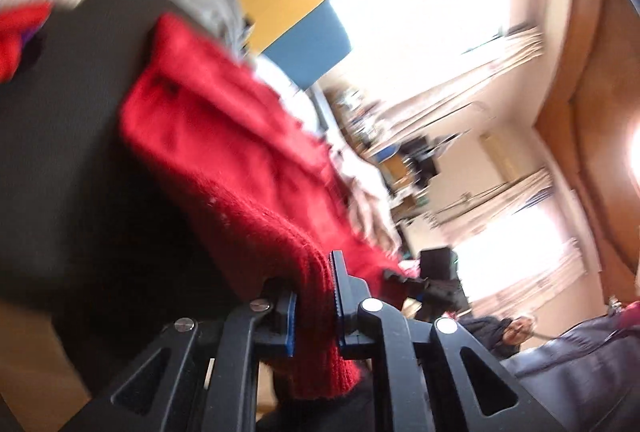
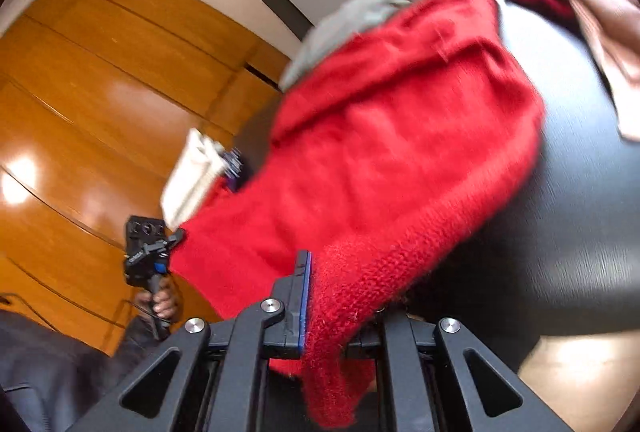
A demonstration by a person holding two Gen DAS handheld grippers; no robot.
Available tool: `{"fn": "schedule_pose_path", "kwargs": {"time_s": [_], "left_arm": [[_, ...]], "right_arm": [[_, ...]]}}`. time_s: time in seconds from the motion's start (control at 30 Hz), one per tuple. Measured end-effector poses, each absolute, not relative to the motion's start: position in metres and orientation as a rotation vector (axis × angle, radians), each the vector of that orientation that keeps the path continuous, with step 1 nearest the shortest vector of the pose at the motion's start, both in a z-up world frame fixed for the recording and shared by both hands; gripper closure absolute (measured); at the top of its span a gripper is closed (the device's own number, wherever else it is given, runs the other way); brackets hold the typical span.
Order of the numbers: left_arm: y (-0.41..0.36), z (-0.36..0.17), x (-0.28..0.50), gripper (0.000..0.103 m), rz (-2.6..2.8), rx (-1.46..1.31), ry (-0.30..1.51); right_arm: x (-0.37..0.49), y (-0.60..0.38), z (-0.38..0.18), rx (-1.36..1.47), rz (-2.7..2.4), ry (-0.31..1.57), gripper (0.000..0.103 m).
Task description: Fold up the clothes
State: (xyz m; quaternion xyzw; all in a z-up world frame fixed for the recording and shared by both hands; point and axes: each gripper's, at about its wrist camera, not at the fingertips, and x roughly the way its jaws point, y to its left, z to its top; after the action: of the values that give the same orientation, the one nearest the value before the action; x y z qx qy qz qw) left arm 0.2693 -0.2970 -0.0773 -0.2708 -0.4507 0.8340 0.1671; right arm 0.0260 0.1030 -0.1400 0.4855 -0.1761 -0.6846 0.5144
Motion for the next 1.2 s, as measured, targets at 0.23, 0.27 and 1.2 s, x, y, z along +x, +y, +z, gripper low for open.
{"fn": "schedule_pose_path", "kwargs": {"time_s": [0.23,0.27,1.2], "left_arm": [[-0.331,-0.044,0.190,0.094,2.387,-0.601,-1.243],[-0.335,-0.042,0.178,0.094,2.395,-0.588,-1.245],[-0.378,-0.140,0.185,0.096,2.296,-0.857,-1.612]], "right_arm": [[-0.042,0.077,-0.108,1.053,-1.681,-0.501,0.092],[-0.055,0.073,-0.108,1.051,-1.691,-0.505,0.092],[-0.093,0.047,-0.160,1.281,-1.606,-0.421,0.089]]}}
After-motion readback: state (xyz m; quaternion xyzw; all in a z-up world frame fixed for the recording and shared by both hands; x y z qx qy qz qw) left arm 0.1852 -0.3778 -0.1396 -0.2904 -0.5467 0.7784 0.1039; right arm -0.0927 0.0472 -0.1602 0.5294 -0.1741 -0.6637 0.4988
